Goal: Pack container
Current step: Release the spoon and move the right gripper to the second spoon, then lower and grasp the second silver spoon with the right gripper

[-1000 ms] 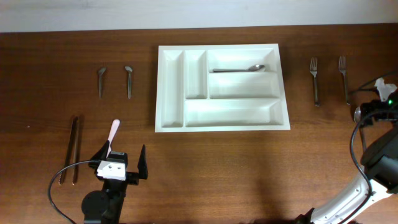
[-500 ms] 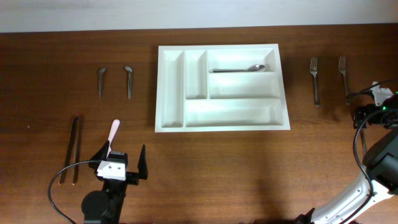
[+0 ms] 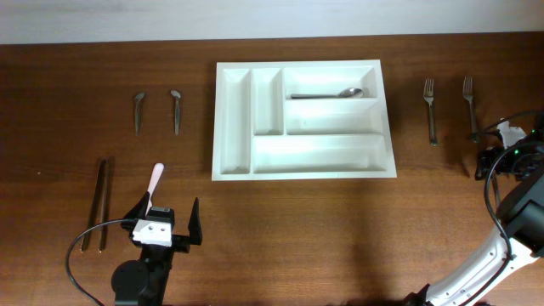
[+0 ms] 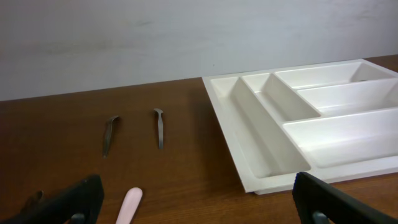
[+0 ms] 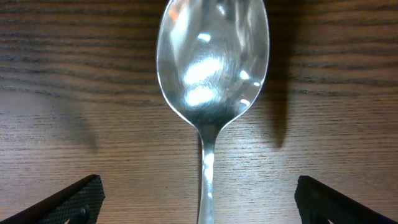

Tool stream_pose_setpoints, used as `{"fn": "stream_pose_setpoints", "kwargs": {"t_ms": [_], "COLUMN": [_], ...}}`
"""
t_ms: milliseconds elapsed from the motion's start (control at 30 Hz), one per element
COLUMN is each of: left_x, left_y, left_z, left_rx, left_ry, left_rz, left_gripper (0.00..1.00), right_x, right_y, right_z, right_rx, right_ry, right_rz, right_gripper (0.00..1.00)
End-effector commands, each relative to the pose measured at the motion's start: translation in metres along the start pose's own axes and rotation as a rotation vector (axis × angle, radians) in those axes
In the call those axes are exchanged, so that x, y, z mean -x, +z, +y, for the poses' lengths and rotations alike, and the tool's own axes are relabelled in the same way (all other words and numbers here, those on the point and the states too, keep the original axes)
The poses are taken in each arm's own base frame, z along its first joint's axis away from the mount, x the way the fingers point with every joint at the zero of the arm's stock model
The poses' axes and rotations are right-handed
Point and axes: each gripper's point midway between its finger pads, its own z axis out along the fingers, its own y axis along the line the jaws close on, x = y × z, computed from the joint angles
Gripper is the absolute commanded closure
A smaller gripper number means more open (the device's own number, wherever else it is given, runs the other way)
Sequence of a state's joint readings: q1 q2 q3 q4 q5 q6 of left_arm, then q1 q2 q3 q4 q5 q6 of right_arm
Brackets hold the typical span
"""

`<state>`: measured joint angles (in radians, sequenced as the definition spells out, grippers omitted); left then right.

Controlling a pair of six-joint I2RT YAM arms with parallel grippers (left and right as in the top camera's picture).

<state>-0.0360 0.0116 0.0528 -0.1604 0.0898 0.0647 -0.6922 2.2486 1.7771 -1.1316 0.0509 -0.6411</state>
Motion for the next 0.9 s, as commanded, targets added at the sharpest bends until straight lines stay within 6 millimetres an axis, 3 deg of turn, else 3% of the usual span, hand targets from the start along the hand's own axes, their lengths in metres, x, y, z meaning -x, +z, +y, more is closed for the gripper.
{"fn": "stream_pose_setpoints", "kwargs": {"t_ms": [0, 867], "left_x": [-0.001, -0.001], "left_y": [0.000, 0.000], "left_z": [0.003, 0.003], "left_rx": [0.015, 0.015], "left_ry": [0.015, 0.015], "left_rz": [-0.002, -0.002], "left_gripper": [0.01, 0.01], "right_x": [0.000, 0.003], "right_y": [0.011, 0.025], "right_z": [0.007, 0.008], "right_rx": [0.030, 0.034], "right_ry": [-0.017, -0.022], "right_rz": [0.017, 0.023], "right_gripper": [0.01, 0.01]}}
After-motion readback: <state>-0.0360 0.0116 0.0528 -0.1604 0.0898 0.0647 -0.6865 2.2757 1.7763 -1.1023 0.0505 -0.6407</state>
